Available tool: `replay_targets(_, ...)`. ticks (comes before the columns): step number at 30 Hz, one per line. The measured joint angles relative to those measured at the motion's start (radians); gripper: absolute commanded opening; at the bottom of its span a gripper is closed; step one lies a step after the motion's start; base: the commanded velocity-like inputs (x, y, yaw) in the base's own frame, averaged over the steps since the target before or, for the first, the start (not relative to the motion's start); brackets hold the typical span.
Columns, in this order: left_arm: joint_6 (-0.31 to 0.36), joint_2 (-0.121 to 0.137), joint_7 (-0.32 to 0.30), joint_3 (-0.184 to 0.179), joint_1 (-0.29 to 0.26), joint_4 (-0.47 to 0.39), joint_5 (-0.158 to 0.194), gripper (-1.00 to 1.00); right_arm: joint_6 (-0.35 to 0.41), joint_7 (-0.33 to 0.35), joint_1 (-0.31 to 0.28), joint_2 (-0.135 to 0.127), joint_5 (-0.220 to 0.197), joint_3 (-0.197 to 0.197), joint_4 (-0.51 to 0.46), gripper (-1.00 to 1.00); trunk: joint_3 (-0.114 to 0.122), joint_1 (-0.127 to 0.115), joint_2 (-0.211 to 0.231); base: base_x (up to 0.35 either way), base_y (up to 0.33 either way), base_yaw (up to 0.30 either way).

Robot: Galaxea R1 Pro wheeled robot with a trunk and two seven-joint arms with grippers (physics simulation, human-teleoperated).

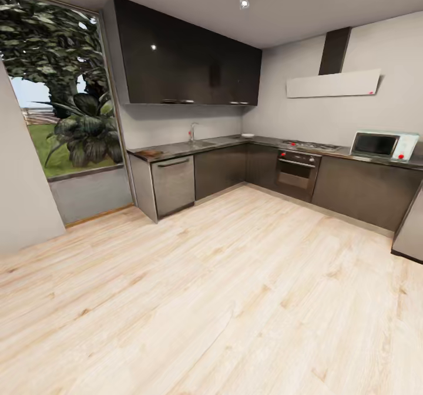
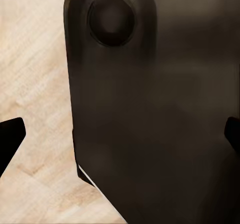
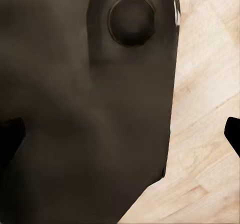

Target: In the kitchen, take the Vidalia onion out of the sink, dice it on the chopping board with the paring knife, put the diced onion into the bowl on the countertop, then place both the paring knife and the chopping board into the sink.

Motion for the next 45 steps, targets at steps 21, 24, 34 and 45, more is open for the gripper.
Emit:
replay_targets(21,0.001,-0.029,-0.003,0.014,0.037,-0.07,0.007,1.0,-0.007,0.003,-0.034,-0.047,-0.003,0.0,0.022,1.0,0.0,-0.001,0.0,0.164,0.0,0.0)
replay_targets(24,0.001,-0.029,-0.003,0.014,0.037,-0.07,0.007,1.0,-0.007,0.003,-0.034,-0.047,-0.002,0.0,0.022,1.0,0.0,-0.001,0.0,0.344,0.0,0.0)
replay_targets(34,0.001,-0.03,-0.003,0.014,0.037,-0.07,0.007,1.0,-0.007,0.003,-0.034,-0.047,-0.002,0.0,0.022,1.0,0.0,-0.001,0.0,0.345,0.0,0.047)
replay_targets(45,0.001,-0.03,-0.003,0.014,0.037,-0.07,0.007,1.0,-0.008,0.003,-0.034,-0.047,-0.003,0.0,0.022,1.0,0.0,-0.001,0.0,0.331,-0.118,0.261)
